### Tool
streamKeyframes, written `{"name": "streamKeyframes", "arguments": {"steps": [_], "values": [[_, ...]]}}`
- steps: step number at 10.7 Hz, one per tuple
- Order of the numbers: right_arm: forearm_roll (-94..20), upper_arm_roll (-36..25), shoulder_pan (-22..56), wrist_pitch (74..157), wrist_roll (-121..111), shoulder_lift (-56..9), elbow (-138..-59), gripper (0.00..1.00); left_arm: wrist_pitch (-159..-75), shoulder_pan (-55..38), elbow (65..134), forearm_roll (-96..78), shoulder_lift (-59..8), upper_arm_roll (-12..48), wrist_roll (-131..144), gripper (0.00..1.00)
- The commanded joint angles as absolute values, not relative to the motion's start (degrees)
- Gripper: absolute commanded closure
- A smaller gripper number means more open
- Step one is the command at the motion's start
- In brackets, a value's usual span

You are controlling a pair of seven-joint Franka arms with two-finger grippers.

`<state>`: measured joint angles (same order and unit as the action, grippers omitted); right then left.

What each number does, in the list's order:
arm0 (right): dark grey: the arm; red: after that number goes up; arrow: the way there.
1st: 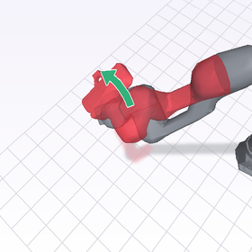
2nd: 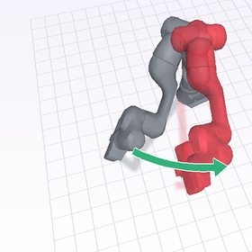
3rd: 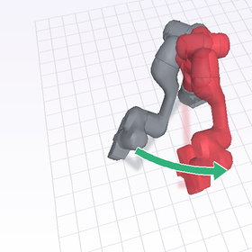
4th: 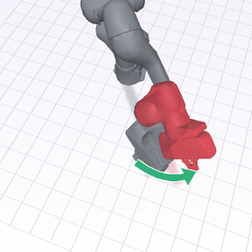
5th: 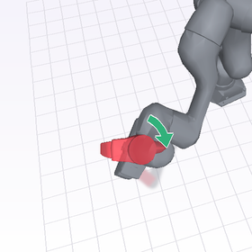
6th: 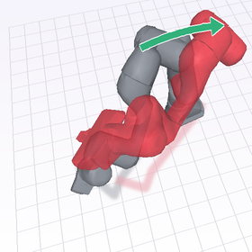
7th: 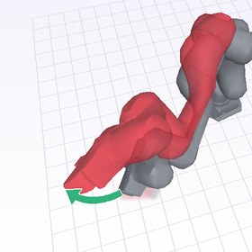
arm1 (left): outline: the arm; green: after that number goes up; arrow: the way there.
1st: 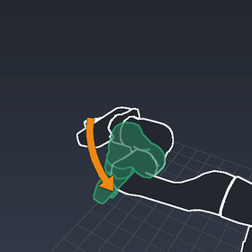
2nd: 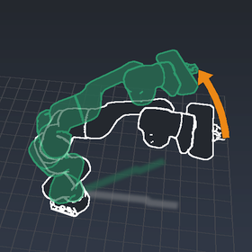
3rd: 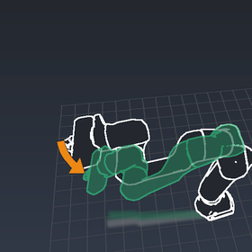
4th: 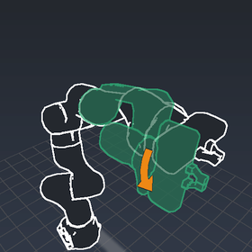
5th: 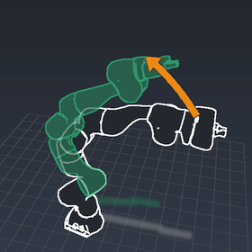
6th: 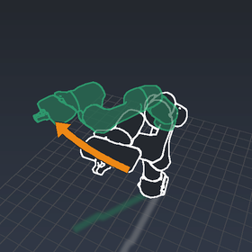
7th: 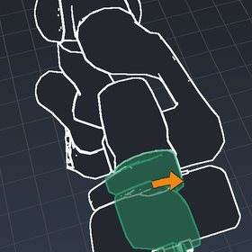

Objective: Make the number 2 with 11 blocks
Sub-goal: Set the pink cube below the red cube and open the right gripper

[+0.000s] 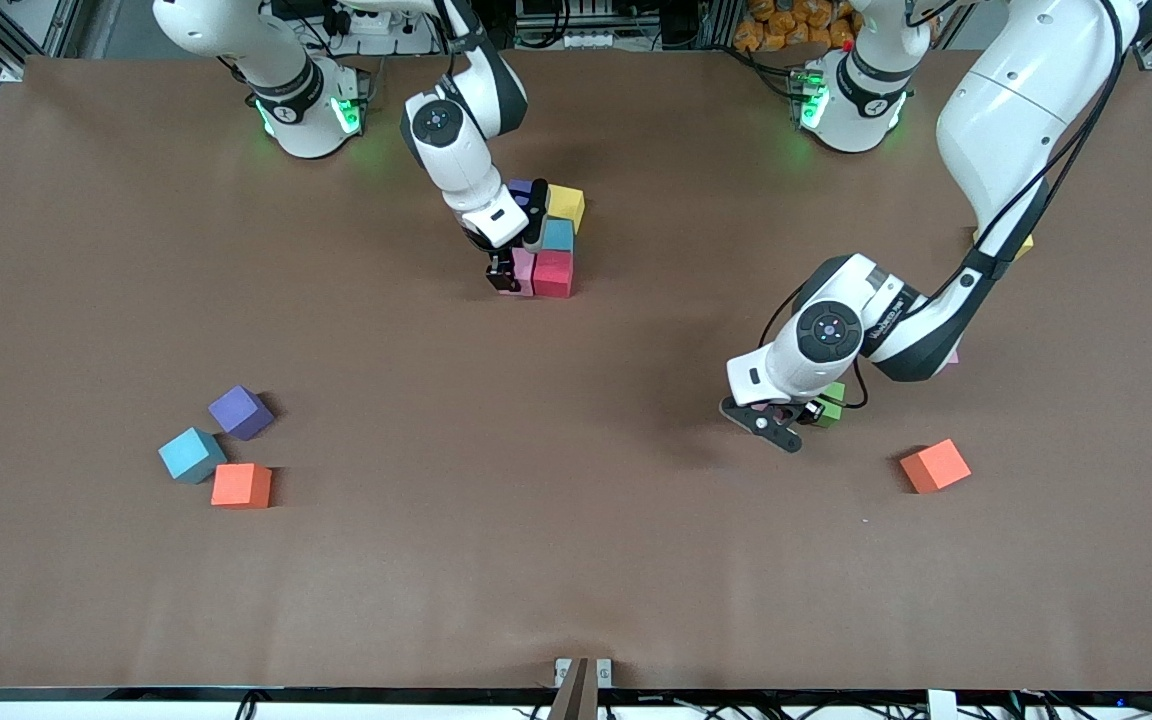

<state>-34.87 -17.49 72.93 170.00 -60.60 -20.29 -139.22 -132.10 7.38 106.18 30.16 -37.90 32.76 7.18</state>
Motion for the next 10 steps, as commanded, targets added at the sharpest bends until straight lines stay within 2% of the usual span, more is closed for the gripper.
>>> {"name": "streamKeyframes", "arguments": {"steps": [1, 6, 10], "values": [[-36.12, -17.93, 74.18, 171.3, -59.94, -21.09, -138.78, 0.0, -132.72, 7.82, 106.79, 31.73, -36.83, 32.96, 9.05, 0.56], [-36.12, -18.11, 73.04, 169.64, -60.56, -18.46, -138.87, 0.0, -132.45, 7.3, 105.65, 30.94, -35.6, 33.31, 9.05, 0.56], [-36.04, -21.0, 70.76, 162.8, -65.29, -13.46, -138.87, 0.0, -130.96, 7.21, 104.94, 30.67, -35.07, 35.85, 16.67, 0.56]]}}
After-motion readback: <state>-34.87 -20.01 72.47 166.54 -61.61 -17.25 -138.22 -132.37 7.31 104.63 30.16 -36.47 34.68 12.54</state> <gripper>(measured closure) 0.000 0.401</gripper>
